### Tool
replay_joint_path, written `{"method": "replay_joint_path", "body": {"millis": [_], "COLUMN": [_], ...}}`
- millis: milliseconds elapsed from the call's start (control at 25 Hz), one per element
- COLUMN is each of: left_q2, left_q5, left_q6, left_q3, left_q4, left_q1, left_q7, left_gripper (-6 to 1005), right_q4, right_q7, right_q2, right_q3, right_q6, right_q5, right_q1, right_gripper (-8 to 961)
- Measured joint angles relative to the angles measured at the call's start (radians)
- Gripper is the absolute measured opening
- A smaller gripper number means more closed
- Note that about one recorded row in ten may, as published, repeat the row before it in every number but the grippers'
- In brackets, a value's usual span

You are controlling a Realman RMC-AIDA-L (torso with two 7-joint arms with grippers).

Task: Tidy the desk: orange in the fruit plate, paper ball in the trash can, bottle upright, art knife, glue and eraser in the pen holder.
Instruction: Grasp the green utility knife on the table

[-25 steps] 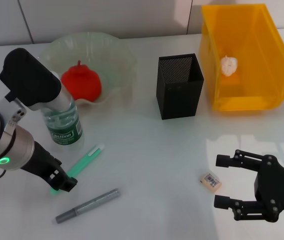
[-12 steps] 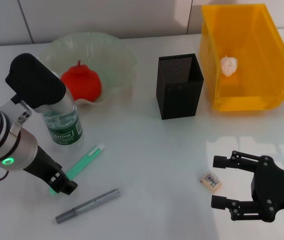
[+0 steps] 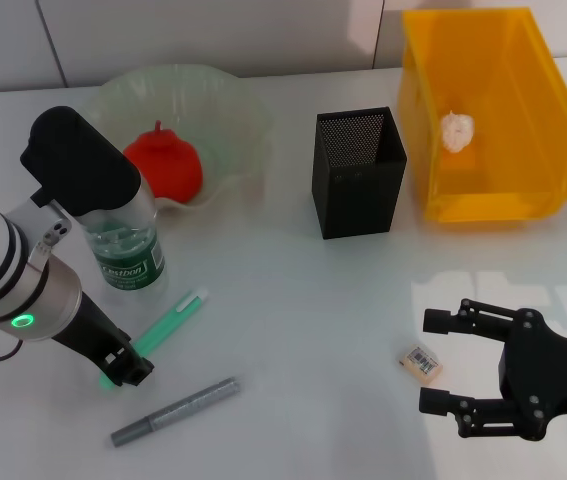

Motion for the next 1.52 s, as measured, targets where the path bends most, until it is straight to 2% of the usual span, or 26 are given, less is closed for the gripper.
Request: {"method": "replay_joint_path", "body": {"millis": [320, 1520], "left_q2": [0.000, 0.000], "left_q5": [0.002, 0.015], "left_q6": [-0.005, -0.012], "left_q3": [0.005, 0.020], "left_q4": [-0.008, -0.043], "left_q1": [-0.008, -0.024], "left_q7": [0.000, 0.009], "left_gripper": [413, 385], "right_q4": [0.000, 0.002], "right_q7": [0.000, 0.002], "right_q2": [0.000, 0.000], "right_q3": [0.000, 0.003], "right_q6": [0.007, 0.013], "right_q5": [0.000, -0.008], "right_q1": [0.000, 0.010], "right_gripper": [834, 833]}}
